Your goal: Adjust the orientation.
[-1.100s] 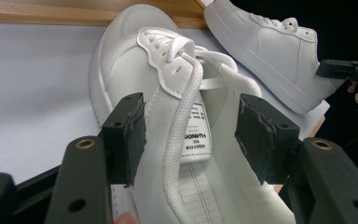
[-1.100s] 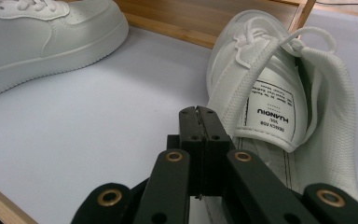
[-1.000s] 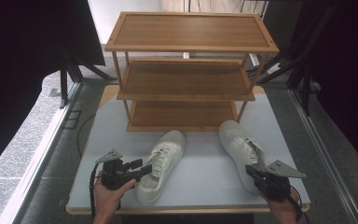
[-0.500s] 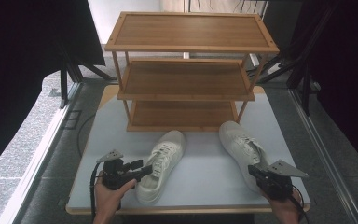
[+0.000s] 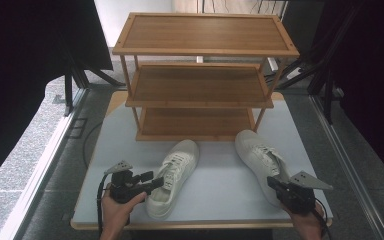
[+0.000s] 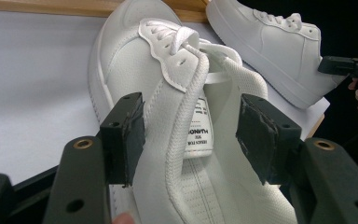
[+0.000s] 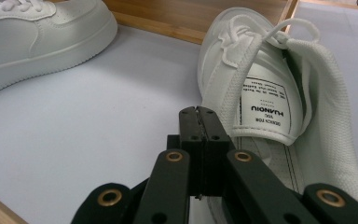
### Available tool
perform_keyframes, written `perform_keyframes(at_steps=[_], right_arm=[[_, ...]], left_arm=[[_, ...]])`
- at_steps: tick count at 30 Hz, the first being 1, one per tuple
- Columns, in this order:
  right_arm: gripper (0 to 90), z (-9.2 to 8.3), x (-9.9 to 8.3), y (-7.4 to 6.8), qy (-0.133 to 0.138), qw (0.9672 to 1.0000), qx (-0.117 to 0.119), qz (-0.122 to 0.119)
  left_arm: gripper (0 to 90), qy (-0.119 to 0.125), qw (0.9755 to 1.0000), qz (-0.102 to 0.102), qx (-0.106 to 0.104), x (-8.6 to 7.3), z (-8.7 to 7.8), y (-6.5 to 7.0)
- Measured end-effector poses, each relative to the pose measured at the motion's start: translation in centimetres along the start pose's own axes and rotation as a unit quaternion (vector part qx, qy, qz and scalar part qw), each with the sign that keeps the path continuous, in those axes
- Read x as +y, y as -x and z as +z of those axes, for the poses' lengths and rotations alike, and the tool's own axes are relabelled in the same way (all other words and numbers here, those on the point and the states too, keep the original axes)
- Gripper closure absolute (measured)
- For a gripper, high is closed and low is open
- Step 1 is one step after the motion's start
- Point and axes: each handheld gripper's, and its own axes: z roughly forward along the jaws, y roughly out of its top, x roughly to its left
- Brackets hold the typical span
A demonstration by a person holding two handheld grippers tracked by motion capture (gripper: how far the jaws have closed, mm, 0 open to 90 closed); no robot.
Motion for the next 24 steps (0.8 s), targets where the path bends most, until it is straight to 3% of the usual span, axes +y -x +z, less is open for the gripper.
perform_keyframes(at_steps=[10,24], right_arm=[[86.6,0.00,0.07,-0.19,-0.001,0.9999,0.011,0.004],[83.9,-0.57,0.22,0.08,0.017,0.9998,-0.005,0.011]], left_arm=[[40.9,0.003,1.0000,-0.005,-0.003,-0.07,0.06,-0.04],[39.8,0.005,1.0000,-0.007,-0.002,-0.19,0.18,-0.07]])
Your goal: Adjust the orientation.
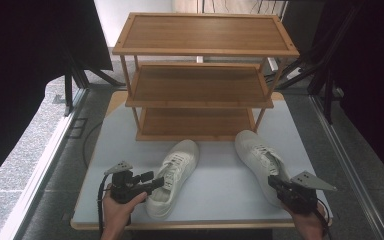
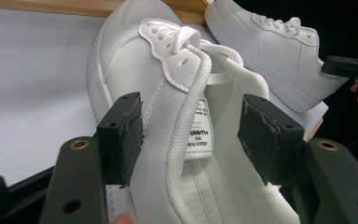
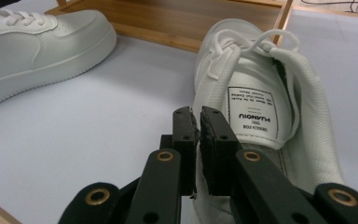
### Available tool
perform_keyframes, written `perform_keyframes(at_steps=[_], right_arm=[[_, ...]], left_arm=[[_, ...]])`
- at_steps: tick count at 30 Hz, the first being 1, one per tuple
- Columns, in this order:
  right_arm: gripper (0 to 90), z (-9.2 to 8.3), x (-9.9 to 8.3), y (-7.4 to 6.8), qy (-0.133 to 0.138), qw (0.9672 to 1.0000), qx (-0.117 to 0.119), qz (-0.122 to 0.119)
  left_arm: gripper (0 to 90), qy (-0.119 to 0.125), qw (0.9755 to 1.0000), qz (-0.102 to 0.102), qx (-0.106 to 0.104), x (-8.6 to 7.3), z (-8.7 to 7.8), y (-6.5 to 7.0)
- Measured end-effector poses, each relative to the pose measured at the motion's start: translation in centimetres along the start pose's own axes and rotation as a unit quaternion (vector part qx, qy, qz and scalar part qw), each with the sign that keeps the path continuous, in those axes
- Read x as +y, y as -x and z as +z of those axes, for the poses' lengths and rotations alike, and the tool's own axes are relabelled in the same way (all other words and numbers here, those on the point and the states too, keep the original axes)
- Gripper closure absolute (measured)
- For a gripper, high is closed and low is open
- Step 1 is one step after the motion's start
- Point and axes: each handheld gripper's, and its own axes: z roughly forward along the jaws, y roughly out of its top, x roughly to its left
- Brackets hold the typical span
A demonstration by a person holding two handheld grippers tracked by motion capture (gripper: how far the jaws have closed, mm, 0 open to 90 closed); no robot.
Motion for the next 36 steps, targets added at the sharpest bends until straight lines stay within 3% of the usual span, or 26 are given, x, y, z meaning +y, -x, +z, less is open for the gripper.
perform_keyframes(at_steps=[7,14,19,22,26,29,36], right_arm=[[84.1,-0.4,0.2,0.1,0.018,0.9998,0.008,0.004],[87.9,1.0,-0.2,-1.1,-0.011,0.9993,0.035,-0.007],[89.3,1.7,-0.5,-1.3,-0.032,0.9989,0.029,-0.020],[89.4,1.7,-0.5,-1.4,-0.043,0.9985,0.009,-0.033],[89.5,1.5,-0.5,-0.9,-0.046,0.9985,-0.002,-0.029],[89.5,1.1,-0.5,-0.2,-0.043,0.9989,0.007,-0.017],[89.5,1.1,-0.6,0.2,-0.062,0.9978,-0.009,-0.024]], left_arm=[[39.8,0.001,1.0000,-0.001,0.000,0.0,0.0,0.0],[39.8,0.001,1.0000,-0.001,-0.001,0.0,0.0,0.0],[39.8,0.000,1.0000,-0.001,-0.001,0.0,0.0,0.0],[39.8,0.001,1.0000,-0.001,-0.001,0.0,0.0,0.0],[39.8,0.000,1.0000,-0.001,-0.001,0.0,0.0,-0.1],[39.9,0.000,1.0000,-0.002,-0.002,0.0,0.0,-0.1],[39.9,0.000,1.0000,-0.003,-0.002,0.0,-0.1,-0.1]])
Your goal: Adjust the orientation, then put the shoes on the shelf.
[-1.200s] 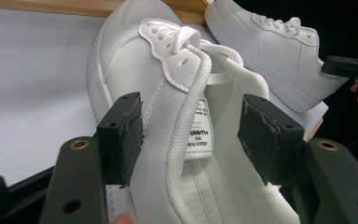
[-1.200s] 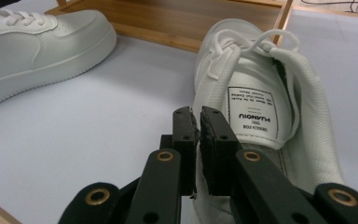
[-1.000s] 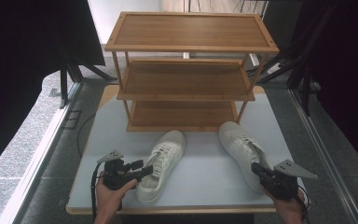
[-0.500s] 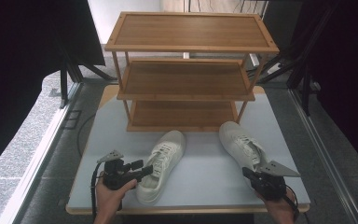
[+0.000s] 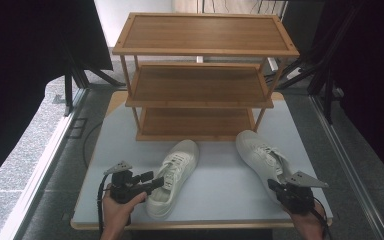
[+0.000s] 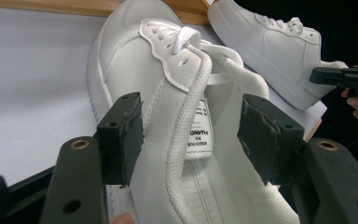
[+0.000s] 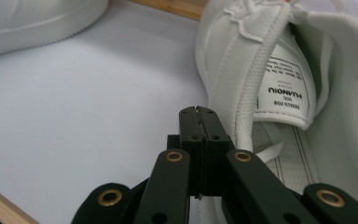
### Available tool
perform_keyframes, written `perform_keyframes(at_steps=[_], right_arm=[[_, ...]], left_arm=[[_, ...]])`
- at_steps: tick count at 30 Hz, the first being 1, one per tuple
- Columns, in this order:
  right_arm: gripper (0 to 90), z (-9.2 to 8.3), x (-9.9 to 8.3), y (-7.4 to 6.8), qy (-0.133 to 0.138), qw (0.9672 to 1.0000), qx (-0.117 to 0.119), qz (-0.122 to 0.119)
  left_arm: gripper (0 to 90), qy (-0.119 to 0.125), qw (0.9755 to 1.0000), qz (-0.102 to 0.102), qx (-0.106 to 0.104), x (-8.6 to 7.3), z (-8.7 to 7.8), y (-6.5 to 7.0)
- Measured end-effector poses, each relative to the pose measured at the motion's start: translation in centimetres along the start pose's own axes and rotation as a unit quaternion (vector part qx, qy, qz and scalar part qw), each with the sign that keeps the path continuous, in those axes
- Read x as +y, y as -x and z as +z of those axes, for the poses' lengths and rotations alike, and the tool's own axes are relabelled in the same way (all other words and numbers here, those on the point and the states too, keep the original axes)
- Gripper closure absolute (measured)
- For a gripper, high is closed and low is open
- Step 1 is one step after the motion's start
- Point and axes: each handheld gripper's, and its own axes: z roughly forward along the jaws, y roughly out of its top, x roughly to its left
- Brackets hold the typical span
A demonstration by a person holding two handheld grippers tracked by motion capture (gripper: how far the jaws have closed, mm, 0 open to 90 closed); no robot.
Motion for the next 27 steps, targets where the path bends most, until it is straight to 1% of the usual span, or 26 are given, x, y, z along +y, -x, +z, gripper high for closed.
perform_keyframes(at_steps=[2,4,6,7,9,10,11,13,15,16,18,20,23,25,26,27], right_arm=[[89.5,0.0,-0.1,0.3,-0.005,1.0000,-0.007,0.002],[89.5,-0.1,-0.3,0.7,-0.002,0.9999,-0.007,0.009],[89.5,-0.1,-0.3,0.8,-0.001,0.9999,-0.001,0.012],[89.3,-0.1,-0.3,0.7,0.002,0.9999,0.004,0.009],[87.0,0.0,-0.3,0.5,0.010,0.9998,0.015,0.011],[85.4,-0.1,-0.2,0.4,0.019,0.9994,0.026,0.014],[85.2,-0.2,-0.1,0.4,0.025,0.9991,0.032,0.016],[84.3,-0.4,0.1,0.4,0.037,0.9983,0.040,0.019],[80.5,-0.8,0.3,0.4,0.052,0.9976,0.043,0.018],[76.7,-1.1,0.6,0.4,0.066,0.9970,0.039,0.014],[70.7,-1.4,1.1,0.6,0.079,0.9962,0.036,0.012],[64.9,-1.8,1.8,1.0,0.087,0.9956,0.033,0.011],[61.5,-2.2,2.8,1.9,0.105,0.9940,0.031,0.009],[57.6,-2.3,3.6,2.9,0.107,0.9940,0.022,0.009],[56.3,-2.3,4.0,3.4,0.105,0.9942,0.020,0.005],[55.0,-2.3,4.2,3.8,0.105,0.9943,0.019,0.003]], left_arm=[[39.9,0.000,1.0000,0.000,0.000,0.0,0.0,0.0],[40.0,0.000,1.0000,-0.001,0.000,0.0,0.0,0.0],[40.0,0.001,1.0000,-0.001,0.001,0.0,0.0,0.0],[40.5,0.004,1.0000,-0.002,0.001,0.0,0.0,0.0],[41.2,0.015,0.9999,0.002,-0.003,0.1,-0.2,0.3],[42.0,0.019,0.9998,0.003,-0.006,0.1,-0.3,0.3],[42.3,0.024,0.9997,0.004,-0.008,0.2,-0.5,0.4],[42.7,0.036,0.9993,0.006,-0.010,0.3,-0.9,0.6],[42.8,0.048,0.9988,0.006,-0.013,0.4,-1.2,0.6],[42.7,0.050,0.9986,0.007,-0.012,0.5,-1.4,0.6],[42.4,0.055,0.9984,0.008,-0.011,0.6,-1.7,0.6],[41.8,0.057,0.9983,0.008,-0.005,0.9,-2.0,0.5],[40.9,0.061,0.9981,0.007,0.000,1.3,-2.2,0.3],[40.6,0.062,0.9981,0.005,0.003,1.8,-2.2,0.2],[40.5,0.061,0.9981,0.005,0.003,1.9,-2.1,0.2],[40.5,0.057,0.9983,0.010,0.004,2.2,-1.9,0.3]])
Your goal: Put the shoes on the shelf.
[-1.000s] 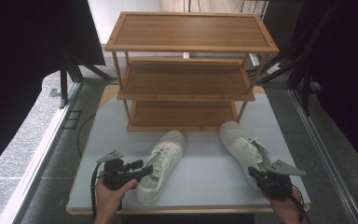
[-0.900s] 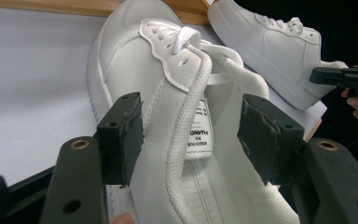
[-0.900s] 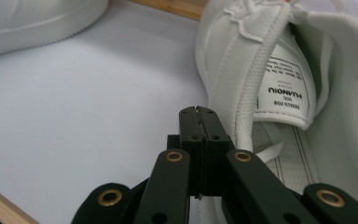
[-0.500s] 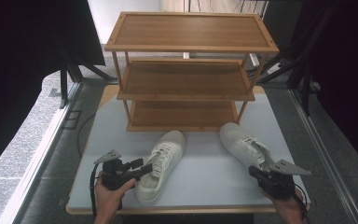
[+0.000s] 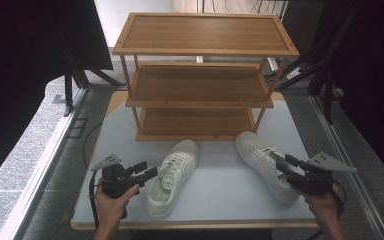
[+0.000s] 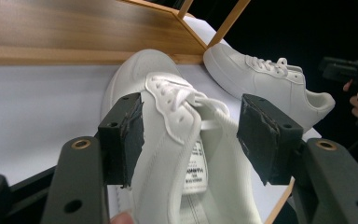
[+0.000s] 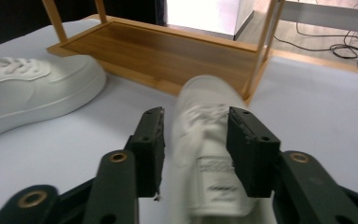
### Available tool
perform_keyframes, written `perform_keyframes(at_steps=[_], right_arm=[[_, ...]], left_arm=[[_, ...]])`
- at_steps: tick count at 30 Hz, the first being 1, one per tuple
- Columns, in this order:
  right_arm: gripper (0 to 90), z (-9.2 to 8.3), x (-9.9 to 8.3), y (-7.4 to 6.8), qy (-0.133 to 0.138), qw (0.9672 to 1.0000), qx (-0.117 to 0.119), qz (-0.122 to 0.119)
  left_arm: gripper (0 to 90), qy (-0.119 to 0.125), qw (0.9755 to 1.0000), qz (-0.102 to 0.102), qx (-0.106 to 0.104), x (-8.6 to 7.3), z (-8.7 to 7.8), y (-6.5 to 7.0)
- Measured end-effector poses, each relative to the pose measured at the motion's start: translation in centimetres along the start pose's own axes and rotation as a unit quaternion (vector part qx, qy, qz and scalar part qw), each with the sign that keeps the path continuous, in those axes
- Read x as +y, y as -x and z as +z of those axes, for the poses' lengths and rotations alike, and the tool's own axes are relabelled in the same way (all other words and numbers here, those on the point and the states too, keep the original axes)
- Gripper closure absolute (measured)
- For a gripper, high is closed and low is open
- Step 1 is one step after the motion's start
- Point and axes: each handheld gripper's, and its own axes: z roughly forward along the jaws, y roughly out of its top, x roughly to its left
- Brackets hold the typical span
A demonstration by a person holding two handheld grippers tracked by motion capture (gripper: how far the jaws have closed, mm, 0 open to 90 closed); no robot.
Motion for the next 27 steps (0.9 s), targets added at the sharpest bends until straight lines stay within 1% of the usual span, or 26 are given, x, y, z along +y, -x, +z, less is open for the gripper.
perform_keyframes(at_steps=[1,2,3,5,6,8,10,11,12,15,17,20,21,26,27], right_arm=[[53.7,0.1,0.4,0.7,-0.002,1.0000,-0.004,0.001],[53.2,0.2,0.7,1.1,-0.001,1.0000,-0.009,0.001],[52.4,0.3,1.0,1.9,-0.002,0.9999,-0.014,0.002],[50.7,0.6,1.3,3.1,-0.008,0.9998,-0.018,0.005],[49.9,0.9,1.3,3.7,-0.013,0.9998,-0.016,0.008],[49.1,1.3,1.2,4.3,-0.020,0.9997,-0.012,0.010],[48.1,1.9,1.0,4.9,-0.033,0.9993,-0.009,0.013],[48.1,2.3,0.9,5.2,-0.039,0.9991,-0.004,0.016],[48.0,2.6,0.8,5.3,-0.044,0.9989,0.000,0.017],[47.0,3.5,0.5,5.5,-0.055,0.9983,0.011,0.011],[46.7,4.1,0.4,5.4,-0.065,0.9978,0.011,0.006],[46.9,4.9,0.2,5.4,-0.079,0.9968,0.010,0.000],[47.1,5.2,0.1,5.4,-0.085,0.9963,0.011,-0.005],[50.8,6.3,-0.4,5.2,-0.109,0.9937,0.000,-0.026],[52.3,6.5,-0.5,5.4,-0.108,0.9938,0.010,-0.021]], left_arm=[[40.4,-0.003,1.0000,0.004,0.000,0.1,0.2,0.0],[40.4,-0.009,0.9999,0.009,0.002,0.2,0.5,0.1],[40.4,-0.015,0.9998,0.013,0.004,0.3,0.7,0.1],[40.4,-0.028,0.9994,0.020,0.010,0.3,1.3,0.2],[40.4,-0.030,0.9992,0.022,0.014,0.2,1.4,0.2],[40.4,-0.035,0.9988,0.026,0.022,0.2,1.7,0.1],[40.3,-0.038,0.9982,0.028,0.036,0.3,1.8,-0.1],[40.2,-0.039,0.9981,0.028,0.039,0.3,1.9,-0.2],[40.1,-0.040,0.9977,0.029,0.046,0.3,2.0,-0.2],[38.7,-0.050,0.9967,0.035,0.053,0.3,2.6,-0.4],[38.6,-0.054,0.9962,0.038,0.056,0.2,2.9,-0.3],[39.1,-0.068,0.9947,0.047,0.062,0.1,3.6,-0.1],[39.1,-0.073,0.9942,0.048,0.062,0.1,3.9,-0.1],[39.7,-0.092,0.9928,0.045,0.063,-0.1,5.1,-0.1],[40.2,-0.095,0.9922,0.047,0.065,-0.2,5.3,-0.1]])
